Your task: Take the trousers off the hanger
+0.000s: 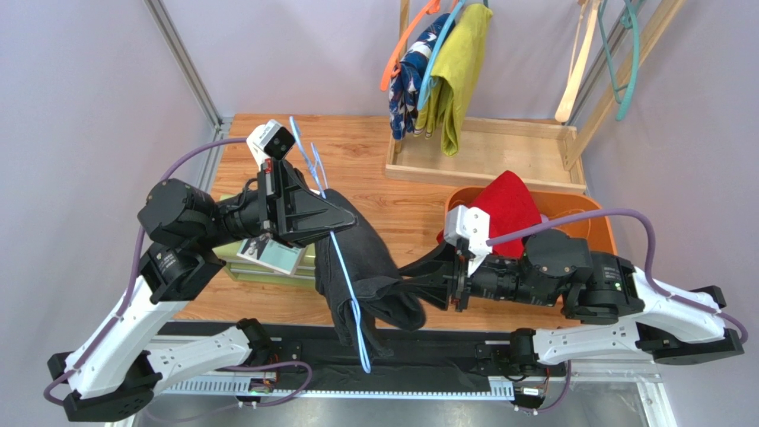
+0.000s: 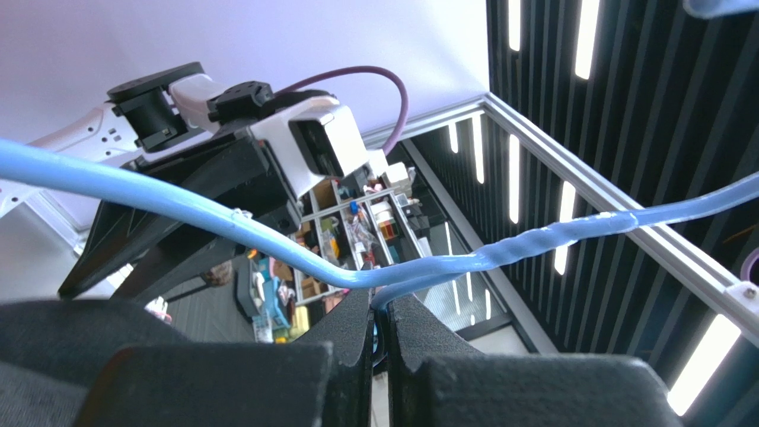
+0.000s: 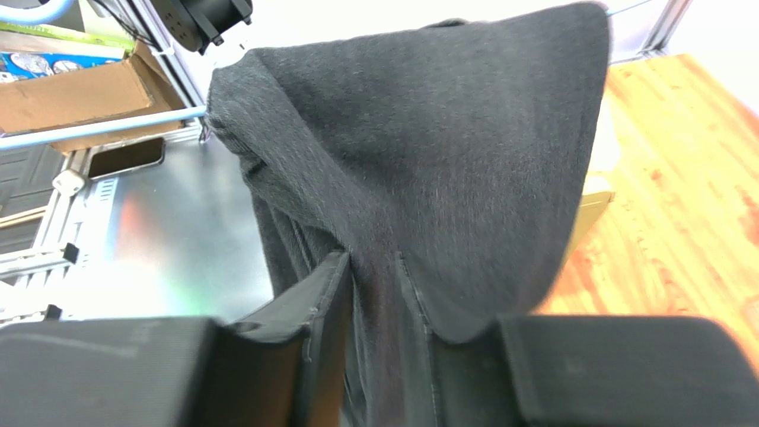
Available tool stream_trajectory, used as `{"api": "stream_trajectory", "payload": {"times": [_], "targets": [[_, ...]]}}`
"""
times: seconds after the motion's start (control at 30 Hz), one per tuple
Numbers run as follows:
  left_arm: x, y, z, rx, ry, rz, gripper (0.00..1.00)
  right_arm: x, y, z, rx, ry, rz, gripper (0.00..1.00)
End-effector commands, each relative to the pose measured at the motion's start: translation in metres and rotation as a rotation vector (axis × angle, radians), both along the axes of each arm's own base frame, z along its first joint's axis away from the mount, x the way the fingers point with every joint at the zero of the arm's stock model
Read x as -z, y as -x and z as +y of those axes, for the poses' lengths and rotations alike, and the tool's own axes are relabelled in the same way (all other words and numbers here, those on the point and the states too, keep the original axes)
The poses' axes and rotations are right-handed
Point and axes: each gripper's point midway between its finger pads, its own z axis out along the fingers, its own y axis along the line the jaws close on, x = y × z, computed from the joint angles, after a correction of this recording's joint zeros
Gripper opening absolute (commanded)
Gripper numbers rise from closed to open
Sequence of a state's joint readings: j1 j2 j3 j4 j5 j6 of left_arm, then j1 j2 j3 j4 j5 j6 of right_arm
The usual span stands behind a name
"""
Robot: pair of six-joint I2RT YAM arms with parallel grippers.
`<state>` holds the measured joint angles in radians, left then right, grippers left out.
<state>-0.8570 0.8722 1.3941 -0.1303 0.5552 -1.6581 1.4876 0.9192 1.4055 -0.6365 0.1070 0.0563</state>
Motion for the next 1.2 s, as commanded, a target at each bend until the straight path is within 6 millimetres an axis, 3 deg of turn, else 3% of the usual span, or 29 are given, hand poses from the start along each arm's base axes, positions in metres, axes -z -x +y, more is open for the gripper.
{"api": "stream_trajectory", "payload": {"times": [0.0, 0.13, 0.37, 0.7, 0.93, 1.17], "targets": [[-0.044, 0.008, 0.015, -0.006, 0.14, -0.05, 0.0, 0.004, 0.009, 0.02, -0.026, -0.027, 0.03, 0.34], [-0.058, 0.008, 0.015, -0.004, 0.158, -0.065, 0.0, 0.01, 0.013, 0.029, -0.02, -0.021, 0.027, 0.4], [-0.063, 0.003, 0.008, 0.006, 0.151, -0.064, 0.0, 0.017, 0.027, 0.039, -0.016, -0.015, 0.016, 0.58], [-0.07, 0.006, 0.008, 0.016, 0.161, -0.083, 0.0, 0.023, 0.009, 0.041, 0.128, 0.009, -0.028, 0.58], [-0.07, 0.005, 0.006, 0.023, 0.156, -0.084, 0.0, 0.015, 0.015, 0.022, 0.066, -0.018, -0.042, 0.63], [-0.067, 0.003, 0.002, 0.03, 0.146, -0.075, 0.0, 0.028, 0.017, 0.005, 0.04, 0.002, -0.039, 0.68]]}}
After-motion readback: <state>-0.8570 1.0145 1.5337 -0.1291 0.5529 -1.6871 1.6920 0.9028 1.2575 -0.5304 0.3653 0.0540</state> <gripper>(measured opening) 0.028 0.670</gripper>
